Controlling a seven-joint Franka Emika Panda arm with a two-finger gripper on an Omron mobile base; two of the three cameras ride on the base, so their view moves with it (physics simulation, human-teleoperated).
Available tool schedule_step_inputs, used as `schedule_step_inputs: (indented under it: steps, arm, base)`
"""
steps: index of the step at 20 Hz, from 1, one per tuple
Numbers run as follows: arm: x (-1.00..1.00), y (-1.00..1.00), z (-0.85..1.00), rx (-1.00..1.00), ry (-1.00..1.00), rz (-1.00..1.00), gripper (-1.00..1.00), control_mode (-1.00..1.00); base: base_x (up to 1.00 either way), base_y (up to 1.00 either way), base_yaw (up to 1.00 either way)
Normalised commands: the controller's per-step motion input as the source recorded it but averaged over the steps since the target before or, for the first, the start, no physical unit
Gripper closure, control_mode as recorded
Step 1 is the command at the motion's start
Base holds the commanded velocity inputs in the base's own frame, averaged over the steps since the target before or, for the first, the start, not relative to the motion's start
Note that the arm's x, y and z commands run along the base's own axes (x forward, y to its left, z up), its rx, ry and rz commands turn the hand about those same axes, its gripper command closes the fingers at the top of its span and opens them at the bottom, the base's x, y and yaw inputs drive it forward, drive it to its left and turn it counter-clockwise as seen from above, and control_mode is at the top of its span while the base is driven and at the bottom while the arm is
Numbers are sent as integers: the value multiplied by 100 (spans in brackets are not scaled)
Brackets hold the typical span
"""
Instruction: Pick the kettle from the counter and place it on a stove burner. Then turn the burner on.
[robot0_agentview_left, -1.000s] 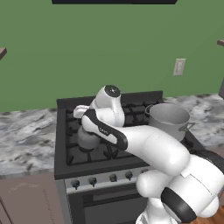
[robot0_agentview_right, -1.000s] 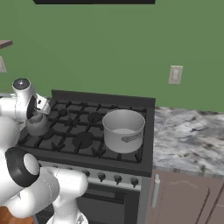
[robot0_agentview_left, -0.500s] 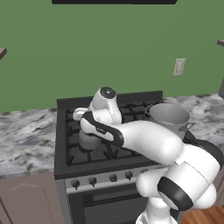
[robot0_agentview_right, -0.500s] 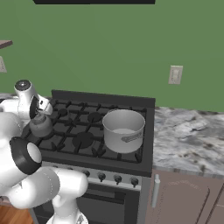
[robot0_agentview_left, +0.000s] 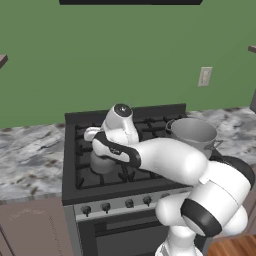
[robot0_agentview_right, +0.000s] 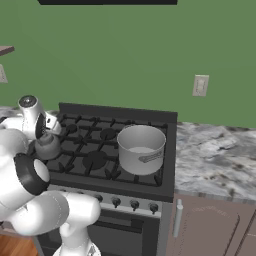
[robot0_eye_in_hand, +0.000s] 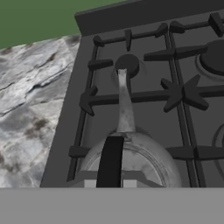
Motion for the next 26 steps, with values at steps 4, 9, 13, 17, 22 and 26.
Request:
schedule_step_inputs:
  steps: [4, 9, 13, 17, 22, 26]
  arm:
    - [7, 0, -1, 0, 0, 0, -100, -100]
    - [7, 0, 0, 0, 0, 0, -100, -100]
    - [5, 0, 20, 0, 0, -2, -100, -100]
    - [-9, 0, 56, 0, -4, -4, -100, -100]
    - [-89, 0, 19, -2, -3, 0, -100, -100]
    - [-100, -14, 0, -3, -7, 0, -100, -100]
  base:
    - [0, 0, 0]
    - [0, 0, 0]
    - [0, 0, 0]
    - [0, 0, 0]
    - [0, 0, 0]
    - [0, 0, 0]
